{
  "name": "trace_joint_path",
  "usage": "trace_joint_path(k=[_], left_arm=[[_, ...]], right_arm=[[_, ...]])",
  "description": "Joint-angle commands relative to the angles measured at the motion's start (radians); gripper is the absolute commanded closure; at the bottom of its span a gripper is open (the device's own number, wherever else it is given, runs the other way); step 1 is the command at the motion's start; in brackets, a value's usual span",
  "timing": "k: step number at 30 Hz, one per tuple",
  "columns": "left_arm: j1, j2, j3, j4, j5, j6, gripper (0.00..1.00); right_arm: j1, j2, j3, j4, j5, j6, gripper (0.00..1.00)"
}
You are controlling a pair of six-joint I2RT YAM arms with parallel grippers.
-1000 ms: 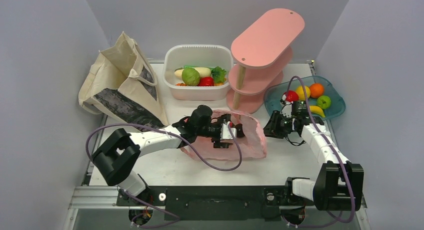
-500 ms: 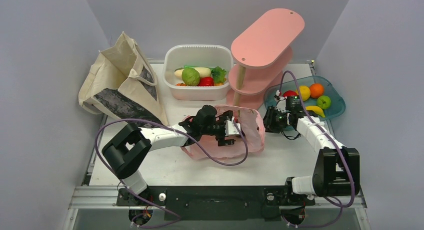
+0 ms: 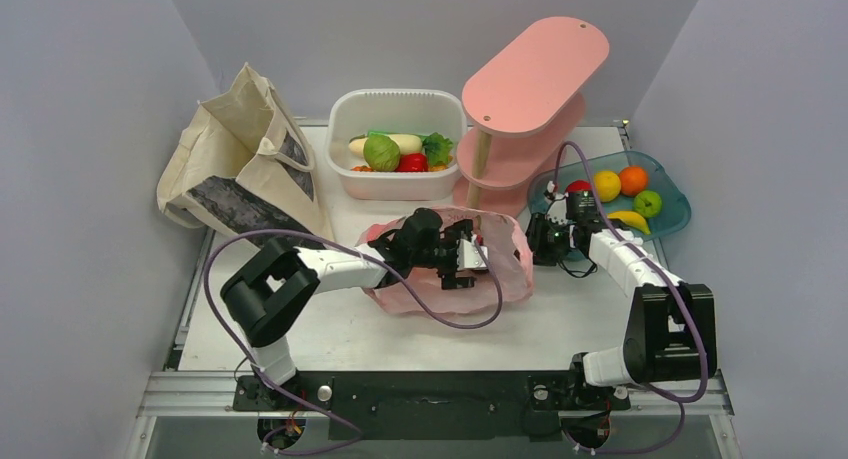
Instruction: Untie the knot of the grocery bags and take out the mixed food
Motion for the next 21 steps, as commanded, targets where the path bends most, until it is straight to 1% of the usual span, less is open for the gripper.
trace_joint_path(k=[1,9,13,15,21], left_arm=[[-0.004,0.063,0.088,0.024,-0.018,0.027,0.16],[-0.013,0.163,0.158,0.003,-0.051,0.024,0.16],[-0.018,0.222,0.187,-0.024,-0.079,0.051,0.1],[-0.021,0.235,0.192,-0.033,-0.082,0.068,0.09],[-0.047,0.256,0.202,-0.028,-0.069,0.125,0.1]], right_arm=[[0.019,0.016,0.042,0.047,0.006,-0.002,0.71],[0.041,0.036,0.035,0.052,0.02,-0.016,0.71],[0.051,0.05,0.031,0.059,0.024,-0.019,0.7],[0.054,0.062,0.031,0.06,0.033,-0.028,0.7],[0.058,0.118,0.051,0.074,0.058,-0.038,0.7]])
